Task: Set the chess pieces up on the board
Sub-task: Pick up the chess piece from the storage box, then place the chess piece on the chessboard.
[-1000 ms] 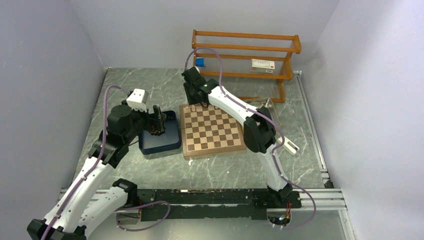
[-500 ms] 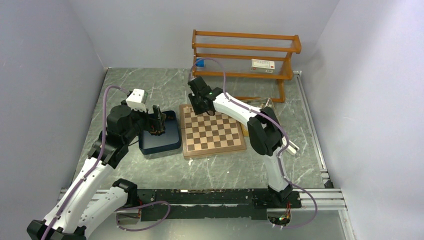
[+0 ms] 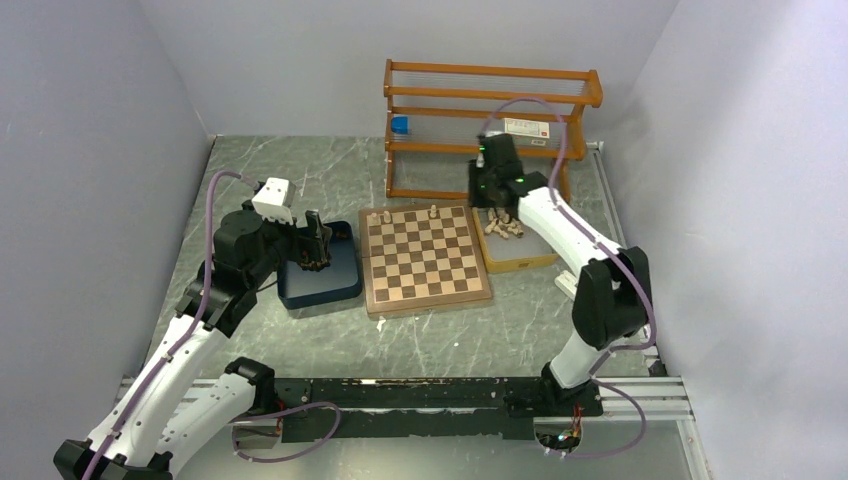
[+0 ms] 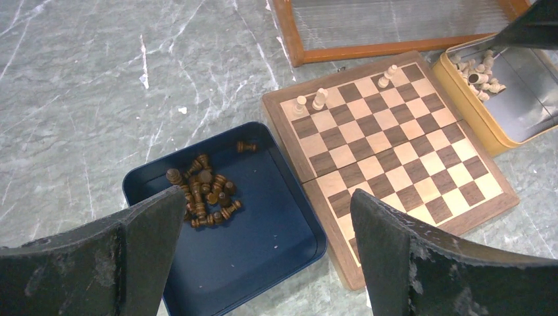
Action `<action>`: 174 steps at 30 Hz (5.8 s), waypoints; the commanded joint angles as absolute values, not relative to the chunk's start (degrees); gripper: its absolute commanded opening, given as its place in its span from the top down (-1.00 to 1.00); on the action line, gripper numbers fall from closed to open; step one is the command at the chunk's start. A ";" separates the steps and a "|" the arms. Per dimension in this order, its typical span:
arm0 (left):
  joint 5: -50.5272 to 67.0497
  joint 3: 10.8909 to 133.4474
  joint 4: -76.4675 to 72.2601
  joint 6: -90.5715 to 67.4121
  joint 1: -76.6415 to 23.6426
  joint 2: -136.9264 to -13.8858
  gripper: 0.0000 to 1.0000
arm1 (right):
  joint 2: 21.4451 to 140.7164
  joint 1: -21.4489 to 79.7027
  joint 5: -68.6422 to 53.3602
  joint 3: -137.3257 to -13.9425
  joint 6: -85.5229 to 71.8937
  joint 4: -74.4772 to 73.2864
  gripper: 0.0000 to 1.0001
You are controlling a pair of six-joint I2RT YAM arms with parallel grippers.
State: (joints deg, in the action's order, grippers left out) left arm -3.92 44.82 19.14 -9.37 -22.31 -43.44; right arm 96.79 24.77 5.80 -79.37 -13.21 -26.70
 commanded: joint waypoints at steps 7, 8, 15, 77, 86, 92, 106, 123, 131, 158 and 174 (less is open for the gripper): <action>-3.50 45.53 18.35 -8.84 -22.68 -42.93 -0.99 | 96.42 12.15 10.44 -72.18 -12.40 -22.26 0.26; -3.47 45.53 18.37 -8.78 -22.68 -42.91 -0.99 | 97.09 11.67 10.52 -71.91 -12.39 -21.28 0.25; -3.82 45.42 18.46 -8.72 -22.68 -42.59 -0.99 | 102.05 8.20 11.22 -71.74 -12.05 -15.31 0.36; -4.04 45.61 18.52 -8.56 -22.68 -43.56 -0.99 | 103.51 8.53 11.75 -76.25 -12.76 -18.28 0.76; -4.63 45.78 18.72 -8.42 -22.68 -43.27 -0.99 | 97.90 15.92 8.07 -78.26 -13.07 -19.14 0.76; -5.53 45.79 18.90 -8.63 -22.66 -42.58 -0.99 | 96.85 24.58 7.36 -80.55 -14.17 -18.52 0.76; -5.62 45.88 19.25 -8.06 -22.63 -41.02 -0.99 | 106.95 41.98 11.41 -88.72 -16.61 -19.97 0.76; -6.39 46.23 19.60 -8.24 -22.60 -40.97 -0.99 | 125.44 48.95 14.56 -105.37 -16.21 -28.79 0.75; -5.97 46.14 19.42 -8.15 -22.59 -40.98 -0.99 | 128.01 48.96 15.25 -107.20 -15.93 -29.71 0.74; -5.97 46.05 19.51 -8.17 -22.61 -40.33 -0.99 | 132.47 48.35 16.86 -111.31 -18.03 -31.51 0.69; -5.87 45.97 19.43 -8.04 -22.59 -40.44 -0.99 | 134.26 47.31 15.64 -112.06 -19.03 -31.03 0.68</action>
State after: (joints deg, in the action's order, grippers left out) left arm -5.41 44.84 19.64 -8.75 -22.31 -41.04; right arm 132.27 47.79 15.77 -110.69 -18.13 -31.07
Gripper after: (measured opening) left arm 0.995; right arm 0.177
